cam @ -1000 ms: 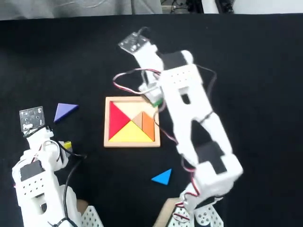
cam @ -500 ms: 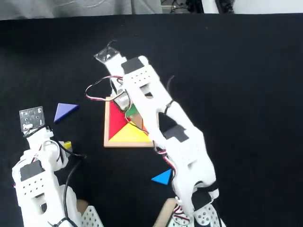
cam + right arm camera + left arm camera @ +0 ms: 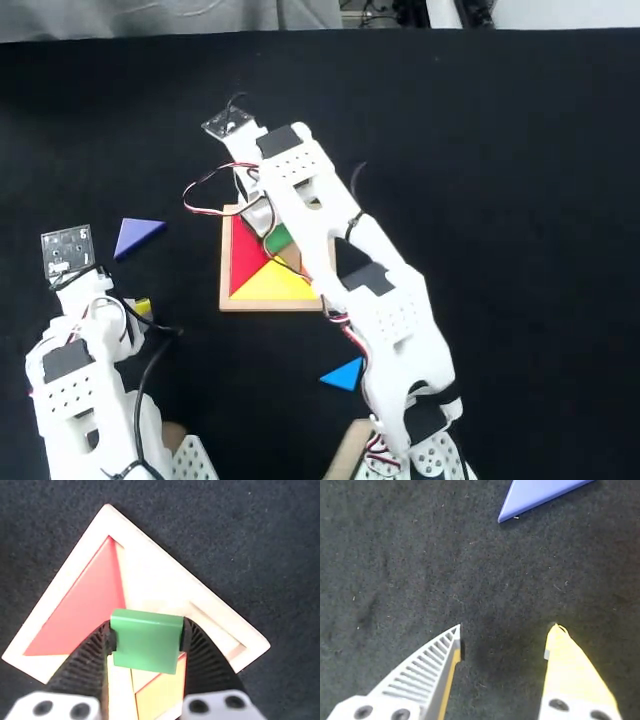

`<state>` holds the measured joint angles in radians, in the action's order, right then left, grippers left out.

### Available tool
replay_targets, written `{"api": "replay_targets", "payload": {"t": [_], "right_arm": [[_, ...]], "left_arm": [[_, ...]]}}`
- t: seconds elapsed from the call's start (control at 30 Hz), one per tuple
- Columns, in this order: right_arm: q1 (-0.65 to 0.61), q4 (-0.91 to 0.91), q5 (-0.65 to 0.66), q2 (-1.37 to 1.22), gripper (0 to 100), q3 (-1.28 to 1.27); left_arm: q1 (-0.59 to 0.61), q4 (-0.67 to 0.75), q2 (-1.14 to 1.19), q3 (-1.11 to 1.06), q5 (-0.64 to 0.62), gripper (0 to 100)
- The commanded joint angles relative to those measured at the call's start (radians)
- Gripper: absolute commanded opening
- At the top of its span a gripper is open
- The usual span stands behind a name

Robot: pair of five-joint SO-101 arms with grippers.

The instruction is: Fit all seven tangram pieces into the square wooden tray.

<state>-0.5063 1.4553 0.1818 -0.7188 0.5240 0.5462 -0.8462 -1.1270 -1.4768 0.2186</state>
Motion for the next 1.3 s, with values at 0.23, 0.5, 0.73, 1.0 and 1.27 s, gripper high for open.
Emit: {"api": "replay_targets", "payload": {"t": [0.23,0.5,0.73,1.0,1.27], "right_arm": [[-0.003,0.003,0.035,0.016,13.6,0.030],[-0.011,0.009,0.041,0.016,14.8,0.028],[-0.011,0.008,0.035,0.016,18.6,-0.001],[-0.011,0.006,0.041,0.018,26.8,-0.018],[0.106,0.041,0.034,0.084,13.0,0.105]], "left_arm": [[-0.015,0.014,-0.011,0.004,-0.005,27],[-0.015,0.012,-0.011,0.004,0.044,27],[-0.015,0.012,-0.011,0.004,0.046,27],[-0.015,0.012,-0.011,0.004,0.048,27],[-0.015,0.012,-0.011,0.004,0.048,27]]}}
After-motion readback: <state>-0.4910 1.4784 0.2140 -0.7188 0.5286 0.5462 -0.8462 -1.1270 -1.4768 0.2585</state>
